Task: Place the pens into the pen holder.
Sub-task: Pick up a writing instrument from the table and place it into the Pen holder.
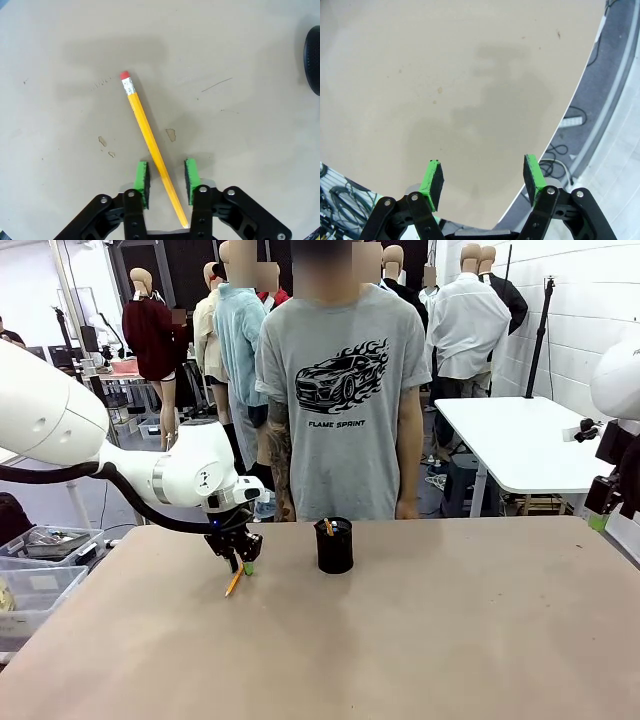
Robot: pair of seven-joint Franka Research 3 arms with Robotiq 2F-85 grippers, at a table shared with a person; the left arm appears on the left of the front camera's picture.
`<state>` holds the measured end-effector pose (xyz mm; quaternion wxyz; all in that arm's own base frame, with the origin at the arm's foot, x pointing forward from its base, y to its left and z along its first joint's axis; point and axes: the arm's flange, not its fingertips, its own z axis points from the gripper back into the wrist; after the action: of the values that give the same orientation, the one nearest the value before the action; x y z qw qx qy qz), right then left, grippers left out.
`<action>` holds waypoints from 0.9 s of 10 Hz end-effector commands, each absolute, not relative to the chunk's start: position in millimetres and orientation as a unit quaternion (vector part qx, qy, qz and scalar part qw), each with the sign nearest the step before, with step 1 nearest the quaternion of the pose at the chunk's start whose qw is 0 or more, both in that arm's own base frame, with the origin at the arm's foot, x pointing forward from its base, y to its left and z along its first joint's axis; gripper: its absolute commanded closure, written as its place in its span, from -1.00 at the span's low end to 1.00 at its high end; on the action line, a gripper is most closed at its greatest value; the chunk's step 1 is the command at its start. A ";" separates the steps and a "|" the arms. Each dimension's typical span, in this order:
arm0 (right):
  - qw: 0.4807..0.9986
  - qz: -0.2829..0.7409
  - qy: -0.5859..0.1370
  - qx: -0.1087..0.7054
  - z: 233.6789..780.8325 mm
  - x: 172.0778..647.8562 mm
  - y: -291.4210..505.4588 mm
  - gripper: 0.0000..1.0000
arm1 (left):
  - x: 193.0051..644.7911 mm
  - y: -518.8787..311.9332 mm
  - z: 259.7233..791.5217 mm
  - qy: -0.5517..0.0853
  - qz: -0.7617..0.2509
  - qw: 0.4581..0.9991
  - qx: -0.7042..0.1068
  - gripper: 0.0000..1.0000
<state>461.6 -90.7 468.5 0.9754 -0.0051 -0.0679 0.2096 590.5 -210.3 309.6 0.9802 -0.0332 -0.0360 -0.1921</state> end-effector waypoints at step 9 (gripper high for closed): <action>0.973 0.217 -0.070 -0.017 465.8 461.1 -92.3 -0.60 | 574.9 -210.0 386.0 -0.122 -0.279 0.936 -0.179 1.00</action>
<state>461.6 -90.7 468.5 0.9754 -0.0051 -0.0679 0.2096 581.5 -231.8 384.8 0.9525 -0.1296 -0.1008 -0.2564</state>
